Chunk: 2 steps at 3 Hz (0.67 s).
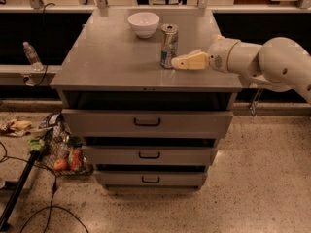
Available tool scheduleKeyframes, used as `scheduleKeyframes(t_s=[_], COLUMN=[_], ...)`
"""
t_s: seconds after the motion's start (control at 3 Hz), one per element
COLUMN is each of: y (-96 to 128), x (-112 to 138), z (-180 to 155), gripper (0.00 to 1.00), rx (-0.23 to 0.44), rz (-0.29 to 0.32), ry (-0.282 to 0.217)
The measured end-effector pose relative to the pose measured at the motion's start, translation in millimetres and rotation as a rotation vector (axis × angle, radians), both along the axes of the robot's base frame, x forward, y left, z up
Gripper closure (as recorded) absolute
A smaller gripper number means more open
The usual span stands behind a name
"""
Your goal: Pick redbull can from white bowl and place on counter
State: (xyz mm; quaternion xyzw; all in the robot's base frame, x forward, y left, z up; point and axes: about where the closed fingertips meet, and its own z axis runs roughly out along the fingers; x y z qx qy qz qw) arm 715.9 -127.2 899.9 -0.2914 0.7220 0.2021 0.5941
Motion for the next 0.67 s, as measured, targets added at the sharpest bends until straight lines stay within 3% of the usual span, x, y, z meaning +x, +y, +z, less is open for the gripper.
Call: scheduleKeyframes(t_s=[0.33,0.67], y=[-40.2,-46.2], x=[-18.2,-20.8], z=[20.8,23.9], gripper=[0.0,0.0], rx=[-0.034,-0.037], rz=[-0.077,-0.088], ry=[-0.034,-0.038])
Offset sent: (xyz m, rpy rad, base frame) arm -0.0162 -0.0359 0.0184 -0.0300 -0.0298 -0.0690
